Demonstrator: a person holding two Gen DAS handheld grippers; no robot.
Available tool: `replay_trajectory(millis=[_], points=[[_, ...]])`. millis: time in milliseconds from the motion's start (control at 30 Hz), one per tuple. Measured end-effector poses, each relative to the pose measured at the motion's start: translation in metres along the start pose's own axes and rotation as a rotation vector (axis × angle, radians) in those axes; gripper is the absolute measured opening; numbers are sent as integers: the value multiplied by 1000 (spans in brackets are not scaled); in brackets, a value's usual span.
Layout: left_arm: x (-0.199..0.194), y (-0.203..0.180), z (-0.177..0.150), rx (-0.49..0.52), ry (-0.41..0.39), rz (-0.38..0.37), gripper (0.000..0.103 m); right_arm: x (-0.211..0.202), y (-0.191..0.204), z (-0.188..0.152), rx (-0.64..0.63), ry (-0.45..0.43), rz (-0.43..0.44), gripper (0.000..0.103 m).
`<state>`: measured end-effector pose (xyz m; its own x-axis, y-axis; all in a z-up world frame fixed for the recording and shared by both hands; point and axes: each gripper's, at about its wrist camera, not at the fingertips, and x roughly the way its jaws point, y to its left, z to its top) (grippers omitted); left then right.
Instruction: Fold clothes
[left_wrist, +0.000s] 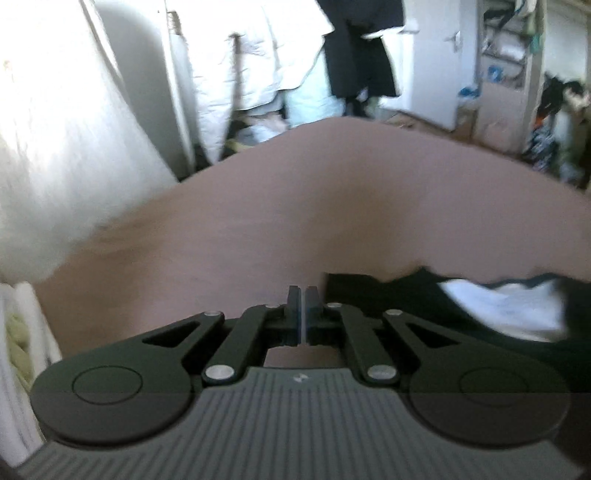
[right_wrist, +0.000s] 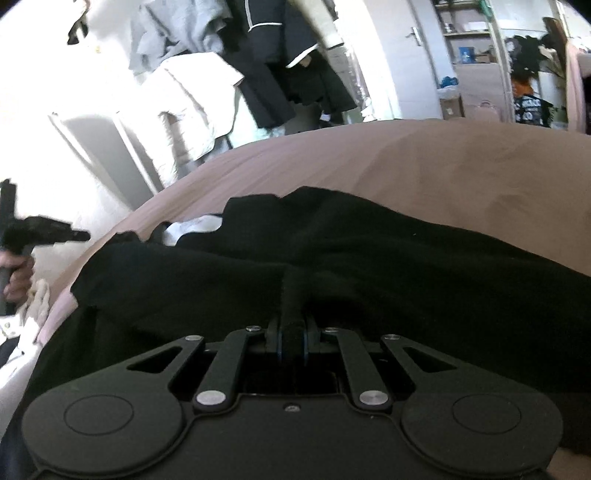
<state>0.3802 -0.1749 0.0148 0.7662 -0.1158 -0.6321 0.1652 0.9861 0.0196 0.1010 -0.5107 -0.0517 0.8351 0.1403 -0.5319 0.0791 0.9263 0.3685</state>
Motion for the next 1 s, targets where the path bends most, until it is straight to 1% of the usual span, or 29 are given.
replay_trajectory(millis=[67, 133, 200, 233, 267, 333, 367, 400, 433, 467, 500, 633, 733, 800, 833, 867, 933, 967, 1000], points=[[-6, -10, -12, 15, 13, -42, 4, 0, 1, 0, -7, -8, -8, 11], [1, -25, -26, 78, 59, -22, 5, 1, 7, 0, -40, -9, -31, 11], [10, -40, -41, 148, 108, 9, 5, 0, 20, 6, -114, -9, -70, 11], [15, -43, -46, 171, 127, 37, 8, -3, 27, 12, -155, -14, -89, 11], [19, -43, -49, 187, 145, 71, 8, -12, 36, 23, -203, -40, -94, 11], [29, -43, -57, 220, 179, 140, 8, -33, 42, 42, -242, -147, -36, 10], [34, -43, -61, 237, 196, 174, 8, -38, 40, 49, -234, -180, -35, 17], [38, -43, -65, 253, 214, 208, 8, -37, 34, 51, -208, -185, -84, 23], [43, -43, -69, 269, 231, 243, 8, -35, 28, 54, -180, -188, -136, 26], [48, -42, -72, 286, 248, 277, 8, -33, 20, 52, -153, -176, -189, 26], [49, -39, -75, 279, 249, 283, 8, -30, 11, 49, -131, -158, -236, 26], [43, -28, -76, 242, 222, 255, 9, -32, -15, 44, -44, -84, -400, 26], [37, -27, -74, 217, 211, 224, 9, -50, -20, 48, 62, 1, -467, 32], [32, -33, -71, 213, 192, 195, 10, -72, -26, 43, 168, 44, -429, 42], [29, -37, -70, 219, 181, 188, 12, -83, -29, 41, 221, 65, -407, 54], [24, -41, -68, 225, 168, 177, 14, -93, -33, 37, 283, 85, -381, 62], [14, -52, -64, 238, 144, 146, 17, -113, -44, 22, 422, 104, -337, 67], [9, -58, -62, 248, 131, 130, 18, -123, -49, 9, 499, 103, -330, 68], [3, -66, -60, 257, 120, 96, 27, -130, -55, -2, 557, 102, -334, 68]])
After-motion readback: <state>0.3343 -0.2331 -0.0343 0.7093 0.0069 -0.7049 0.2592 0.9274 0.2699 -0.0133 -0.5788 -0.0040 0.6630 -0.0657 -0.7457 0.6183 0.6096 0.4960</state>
